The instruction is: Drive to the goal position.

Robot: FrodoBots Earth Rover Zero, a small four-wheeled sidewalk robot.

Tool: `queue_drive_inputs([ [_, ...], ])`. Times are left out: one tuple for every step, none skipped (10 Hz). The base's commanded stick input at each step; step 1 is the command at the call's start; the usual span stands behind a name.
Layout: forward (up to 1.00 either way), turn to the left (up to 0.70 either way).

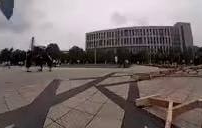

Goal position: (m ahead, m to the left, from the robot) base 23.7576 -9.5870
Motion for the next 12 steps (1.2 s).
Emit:
queue_drive_inputs([
  [0.55, -0.13],
  [0.55, -0.13],
  [0.55, -0.13],
  [0.55, -0.13],
  [0.55, -0.13],
  [0.55, -0.13],
  [0.55, -0.13],
  [0.55, -0.13],
  [0.55, -0.13],
  [0.55, -0.13],
  [0.55, -0.13],
  [0.55, -0.13],
])
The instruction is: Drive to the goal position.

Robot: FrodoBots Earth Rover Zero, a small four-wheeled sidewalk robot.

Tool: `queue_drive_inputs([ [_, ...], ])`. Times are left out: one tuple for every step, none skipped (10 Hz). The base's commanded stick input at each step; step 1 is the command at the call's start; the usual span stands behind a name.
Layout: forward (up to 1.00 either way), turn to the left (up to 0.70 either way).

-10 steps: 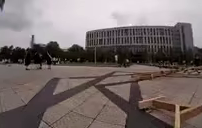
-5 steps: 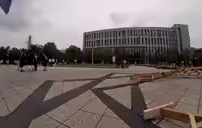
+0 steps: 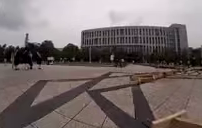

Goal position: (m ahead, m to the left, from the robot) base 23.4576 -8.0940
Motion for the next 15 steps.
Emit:
queue_drive_inputs([
  [0.55, -0.13],
  [0.55, -0.13],
  [0.55, -0.13],
  [0.55, -0.13],
  [0.55, -0.13],
  [0.55, -0.13],
  [0.55, -0.13],
  [0.55, -0.13],
  [0.55, -0.13],
  [0.55, -0.13],
  [0.55, -0.13],
  [0.55, -0.13],
  [0.55, -0.13],
  [0.55, -0.13],
  [0.55, -0.13],
])
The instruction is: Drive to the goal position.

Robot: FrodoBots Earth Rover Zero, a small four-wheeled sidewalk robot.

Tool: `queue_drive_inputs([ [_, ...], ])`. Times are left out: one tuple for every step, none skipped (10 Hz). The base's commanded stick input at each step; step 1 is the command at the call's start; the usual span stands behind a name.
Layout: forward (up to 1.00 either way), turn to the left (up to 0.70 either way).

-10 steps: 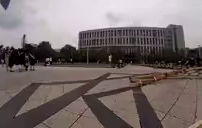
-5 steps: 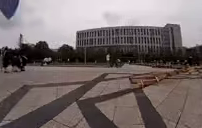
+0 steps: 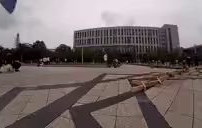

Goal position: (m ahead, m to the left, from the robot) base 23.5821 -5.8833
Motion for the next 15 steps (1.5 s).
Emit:
queue_drive_inputs([
  [0.55, -0.13],
  [0.55, -0.13],
  [0.55, -0.13],
  [0.55, -0.13],
  [0.55, -0.13],
  [0.55, -0.13],
  [0.55, -0.13],
  [0.55, -0.13],
  [0.55, -0.13],
  [0.55, -0.13],
  [0.55, -0.13],
  [0.55, -0.13],
  [0.55, -0.13],
  [0.55, -0.13],
  [0.55, -0.13],
])
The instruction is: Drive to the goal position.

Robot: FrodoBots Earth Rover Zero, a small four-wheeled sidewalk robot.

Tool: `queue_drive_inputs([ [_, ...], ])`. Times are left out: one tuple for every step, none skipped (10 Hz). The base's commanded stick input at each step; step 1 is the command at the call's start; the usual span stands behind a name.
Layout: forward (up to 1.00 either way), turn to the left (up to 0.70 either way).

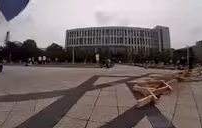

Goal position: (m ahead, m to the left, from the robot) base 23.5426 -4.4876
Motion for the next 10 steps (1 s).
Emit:
queue_drive_inputs([
  [0.55, -0.13],
  [0.55, -0.13],
  [0.55, -0.13],
  [0.55, -0.13],
  [0.55, -0.13],
  [0.55, -0.13],
  [0.55, -0.13],
  [0.55, -0.13],
  [0.55, -0.13],
  [0.55, -0.13],
])
